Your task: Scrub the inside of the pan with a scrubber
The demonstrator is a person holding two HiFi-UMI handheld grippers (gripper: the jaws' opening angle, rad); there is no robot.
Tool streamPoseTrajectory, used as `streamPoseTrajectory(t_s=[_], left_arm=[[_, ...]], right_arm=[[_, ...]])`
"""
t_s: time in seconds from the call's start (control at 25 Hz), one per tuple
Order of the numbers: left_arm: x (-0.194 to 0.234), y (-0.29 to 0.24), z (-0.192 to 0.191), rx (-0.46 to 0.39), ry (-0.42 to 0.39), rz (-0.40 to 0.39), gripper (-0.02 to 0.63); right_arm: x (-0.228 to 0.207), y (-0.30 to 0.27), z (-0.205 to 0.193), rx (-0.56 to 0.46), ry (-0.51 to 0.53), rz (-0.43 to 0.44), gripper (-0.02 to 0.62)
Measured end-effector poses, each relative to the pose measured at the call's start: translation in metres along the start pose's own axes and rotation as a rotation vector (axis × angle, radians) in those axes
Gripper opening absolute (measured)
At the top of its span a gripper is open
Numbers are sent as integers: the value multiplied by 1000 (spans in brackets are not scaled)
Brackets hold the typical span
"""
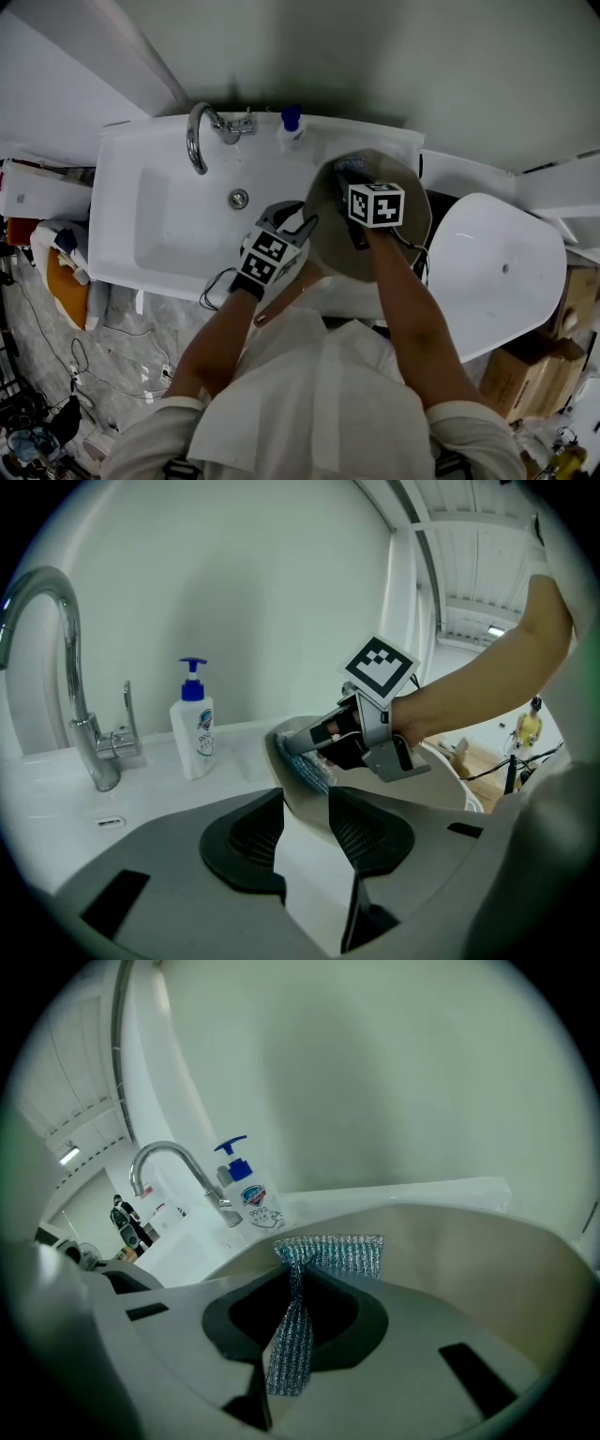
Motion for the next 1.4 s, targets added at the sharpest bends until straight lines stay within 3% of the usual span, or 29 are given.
streamPoseTrajectory(t_s=[0.24, 0.4, 0.68, 0.8, 1.12, 1.24, 1.4], left_arm=[[1, 0, 0, -12, 10, 6, 153], [2, 2, -1, -15, 27, 14, 147], [3, 1, -1, -17, 29, 19, 144], [4, 0, -2, -23, 33, 25, 140], [4, 1, -5, -6, 37, 12, 137], [4, 1, -4, -19, 38, 14, 137], [5, 2, -3, -27, 52, 22, 132]], right_arm=[[35, 0, -11, 38, 53, 107, 45], [50, 6, -26, 121, 93, 223, 46], [59, 11, -47, 280, -1, 433, 46], [53, 6, -42, 255, -3, 391, 48], [21, -10, -12, 121, -25, 130, 49], [25, -9, -13, 130, -23, 153, 49], [43, -2, -32, 212, -32, 298, 49]])
Point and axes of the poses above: the fingertips, and each gripper's own axes: y backward along the fingers, x to its left, z out of its top, the point moved 6 cm from there along y, backward along the fingers, and after that the axes turned 6 degrees about -z, right-handed, at the moved point
